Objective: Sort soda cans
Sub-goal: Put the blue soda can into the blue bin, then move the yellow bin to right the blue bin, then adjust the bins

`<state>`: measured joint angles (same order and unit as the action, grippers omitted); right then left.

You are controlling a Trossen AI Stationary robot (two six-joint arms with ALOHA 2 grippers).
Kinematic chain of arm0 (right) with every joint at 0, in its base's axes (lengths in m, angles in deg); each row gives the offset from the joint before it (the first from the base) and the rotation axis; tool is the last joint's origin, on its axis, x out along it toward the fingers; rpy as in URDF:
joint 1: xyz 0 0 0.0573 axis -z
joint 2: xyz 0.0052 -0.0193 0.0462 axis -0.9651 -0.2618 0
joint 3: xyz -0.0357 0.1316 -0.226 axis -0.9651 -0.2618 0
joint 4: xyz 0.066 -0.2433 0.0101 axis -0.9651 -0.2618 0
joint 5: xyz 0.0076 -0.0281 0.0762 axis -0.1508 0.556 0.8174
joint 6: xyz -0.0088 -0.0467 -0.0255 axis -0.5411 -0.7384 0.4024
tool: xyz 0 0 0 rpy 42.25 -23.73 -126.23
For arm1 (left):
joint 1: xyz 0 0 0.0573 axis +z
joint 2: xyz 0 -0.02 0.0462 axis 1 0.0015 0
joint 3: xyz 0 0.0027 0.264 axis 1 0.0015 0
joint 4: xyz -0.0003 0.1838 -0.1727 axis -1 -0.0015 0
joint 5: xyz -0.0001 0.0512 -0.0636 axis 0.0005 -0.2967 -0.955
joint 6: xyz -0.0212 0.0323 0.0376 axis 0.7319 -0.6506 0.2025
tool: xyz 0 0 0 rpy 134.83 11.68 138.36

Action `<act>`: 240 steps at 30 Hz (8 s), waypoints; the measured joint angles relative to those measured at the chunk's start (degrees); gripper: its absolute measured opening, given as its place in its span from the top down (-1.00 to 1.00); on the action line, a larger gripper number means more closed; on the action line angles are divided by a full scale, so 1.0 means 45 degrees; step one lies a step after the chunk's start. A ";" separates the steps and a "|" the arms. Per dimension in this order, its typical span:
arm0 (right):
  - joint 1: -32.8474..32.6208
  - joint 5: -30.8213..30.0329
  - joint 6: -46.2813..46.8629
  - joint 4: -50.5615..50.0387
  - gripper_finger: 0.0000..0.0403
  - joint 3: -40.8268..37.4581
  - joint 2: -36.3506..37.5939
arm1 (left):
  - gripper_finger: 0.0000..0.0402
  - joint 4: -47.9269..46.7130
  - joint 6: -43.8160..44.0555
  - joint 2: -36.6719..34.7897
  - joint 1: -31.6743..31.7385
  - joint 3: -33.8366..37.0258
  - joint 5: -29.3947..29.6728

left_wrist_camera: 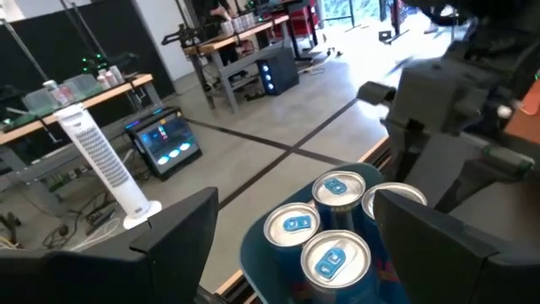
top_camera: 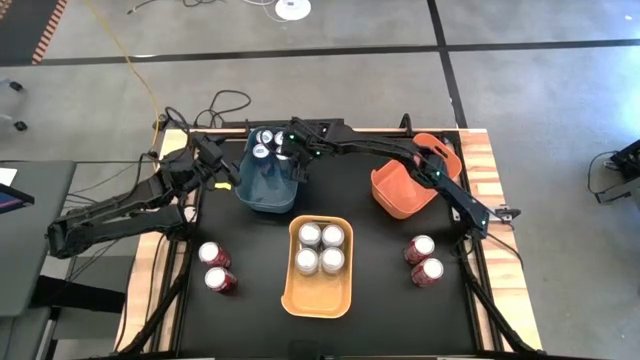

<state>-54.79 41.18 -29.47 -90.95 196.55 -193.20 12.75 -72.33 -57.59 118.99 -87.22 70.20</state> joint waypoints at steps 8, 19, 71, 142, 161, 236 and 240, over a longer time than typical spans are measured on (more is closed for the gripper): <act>0.0116 0.0803 -0.0176 0.1765 0.13 -0.1141 0.0010 | -0.56 0.0016 -0.0007 0.0000 0.0000 0.0000 -0.0003; 0.0112 0.1290 -0.0071 0.0620 0.13 -0.1228 0.0460 | -0.56 0.0031 -0.0007 0.0000 0.0000 0.0000 -0.0003; -0.3775 0.0657 0.3806 0.0585 0.32 -0.9534 0.7715 | -0.56 -0.1681 0.1383 0.0444 -0.0323 -0.0704 -0.1839; -0.0338 0.1306 0.0002 0.2533 0.91 -0.9579 0.6518 | -0.56 -0.1888 0.1907 0.1263 -0.0923 -0.0699 -0.1844; 0.2213 0.1310 -0.3237 0.3598 0.91 -0.9044 0.6513 | -0.56 -0.1859 0.1772 0.1263 -0.0923 -0.0699 -0.1834; -0.0380 0.0418 0.2776 0.5693 0.41 -1.2666 1.1837 | 0.06 -0.6961 0.5606 0.2284 -0.0006 -0.0619 -0.2318; -0.0374 0.0320 0.3559 0.4463 0.41 -1.2661 1.1886 | 0.08 -0.6954 0.5722 0.2327 -0.0398 -0.0617 -0.2631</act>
<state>-56.48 42.62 -13.45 -70.87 139.58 -139.71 -18.54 -46.58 -47.12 117.20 -90.00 58.36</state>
